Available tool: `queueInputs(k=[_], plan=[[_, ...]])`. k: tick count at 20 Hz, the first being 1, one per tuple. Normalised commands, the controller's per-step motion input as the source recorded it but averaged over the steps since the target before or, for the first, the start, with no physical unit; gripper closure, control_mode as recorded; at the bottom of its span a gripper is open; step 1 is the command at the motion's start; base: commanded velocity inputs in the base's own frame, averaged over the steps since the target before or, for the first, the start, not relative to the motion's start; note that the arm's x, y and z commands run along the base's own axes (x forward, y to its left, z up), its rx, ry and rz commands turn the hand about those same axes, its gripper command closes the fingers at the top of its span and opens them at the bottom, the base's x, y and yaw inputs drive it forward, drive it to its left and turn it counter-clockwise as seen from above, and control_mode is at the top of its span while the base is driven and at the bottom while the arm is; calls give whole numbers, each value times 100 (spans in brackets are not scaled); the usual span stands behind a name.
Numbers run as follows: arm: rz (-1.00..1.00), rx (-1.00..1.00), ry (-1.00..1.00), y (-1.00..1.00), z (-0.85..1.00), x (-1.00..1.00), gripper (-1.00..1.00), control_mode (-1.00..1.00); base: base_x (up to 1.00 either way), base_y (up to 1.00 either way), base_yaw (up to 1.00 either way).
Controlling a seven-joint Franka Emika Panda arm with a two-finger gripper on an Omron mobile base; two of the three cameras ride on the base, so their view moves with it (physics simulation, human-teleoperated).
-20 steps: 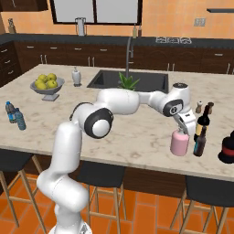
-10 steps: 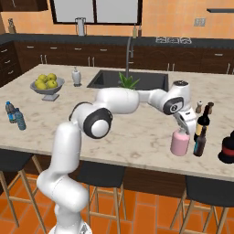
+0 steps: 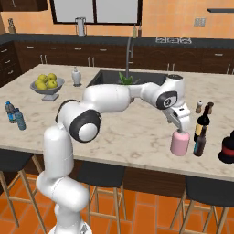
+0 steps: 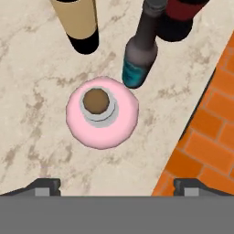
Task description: Move the plastic bottles in the middle to the plastics group, and the glass bottles in the middle to the glass group.
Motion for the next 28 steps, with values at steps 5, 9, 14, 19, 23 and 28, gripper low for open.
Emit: queueInputs(k=[5, 9, 14, 19, 23, 28], plan=[[33, 0, 6, 100, 12, -7, -100, -100, 0, 0, 0], [39, 0, 9, 100, 3, 0, -100, -100, 0, 0, 0], [48, 0, 3, 100, 0, 1, -100, -100, 0, 0, 0], [64, 0, 7, 100, 0, 3, -100, -100, 0, 0, 0], [63, 0, 3, 99, 3, 0, -100, -100, 0, 0, 0], [31, -1, -6, 73, 0, -2, -100, -100, 0, 0, 0]])
